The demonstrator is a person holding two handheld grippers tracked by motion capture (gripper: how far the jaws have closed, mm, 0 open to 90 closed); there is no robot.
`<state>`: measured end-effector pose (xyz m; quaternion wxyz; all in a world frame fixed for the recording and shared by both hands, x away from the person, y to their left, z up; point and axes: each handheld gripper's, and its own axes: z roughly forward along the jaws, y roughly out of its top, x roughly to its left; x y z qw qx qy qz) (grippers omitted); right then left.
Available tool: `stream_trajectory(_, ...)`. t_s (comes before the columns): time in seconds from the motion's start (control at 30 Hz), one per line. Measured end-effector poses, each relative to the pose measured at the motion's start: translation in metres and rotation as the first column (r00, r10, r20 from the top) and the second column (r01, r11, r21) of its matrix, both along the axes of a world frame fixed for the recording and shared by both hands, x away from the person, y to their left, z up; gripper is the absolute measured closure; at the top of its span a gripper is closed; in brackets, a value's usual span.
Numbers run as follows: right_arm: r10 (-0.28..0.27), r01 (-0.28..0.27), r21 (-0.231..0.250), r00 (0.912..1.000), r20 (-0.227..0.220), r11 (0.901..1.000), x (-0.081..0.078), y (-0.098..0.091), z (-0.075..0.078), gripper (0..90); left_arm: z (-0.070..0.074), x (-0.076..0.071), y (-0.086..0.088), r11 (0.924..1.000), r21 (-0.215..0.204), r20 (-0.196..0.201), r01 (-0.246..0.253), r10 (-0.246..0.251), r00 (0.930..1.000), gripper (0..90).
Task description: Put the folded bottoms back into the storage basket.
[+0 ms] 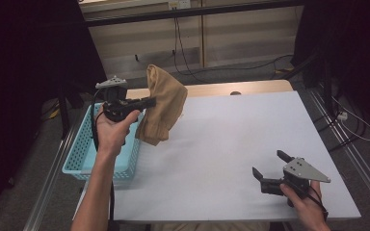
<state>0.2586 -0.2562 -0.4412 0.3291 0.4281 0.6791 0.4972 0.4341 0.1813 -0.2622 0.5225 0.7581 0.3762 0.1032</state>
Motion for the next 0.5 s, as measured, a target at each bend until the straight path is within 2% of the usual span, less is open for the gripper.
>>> stream_trajectory(0.13, 0.001, -0.001, 0.001, 1.0, 0.003, 1.0, 0.001, 0.0, 0.0, 1.0, 0.004, -0.003, 0.005, 1.0, -0.009, 0.012, 0.002, -0.002, 0.9999, 87.1)
stream_trajectory(0.27, 0.0, 0.0, -0.002, 1.0, 0.003, 1.0, 0.001, 0.0, 0.0, 1.0, 0.004, -0.005, 0.014, 0.9999, 0.002, 0.01, -0.015, 0.015, 0.9998, 87.1)
stream_trajectory(0.5, -0.002, 0.002, 0.0, 1.0, 0.001, 1.0, 0.002, 0.0, 0.0, 1.0, 0.006, -0.008, 0.028, 0.9994, -0.009, 0.021, -0.035, 0.035, 0.9992, 87.1)
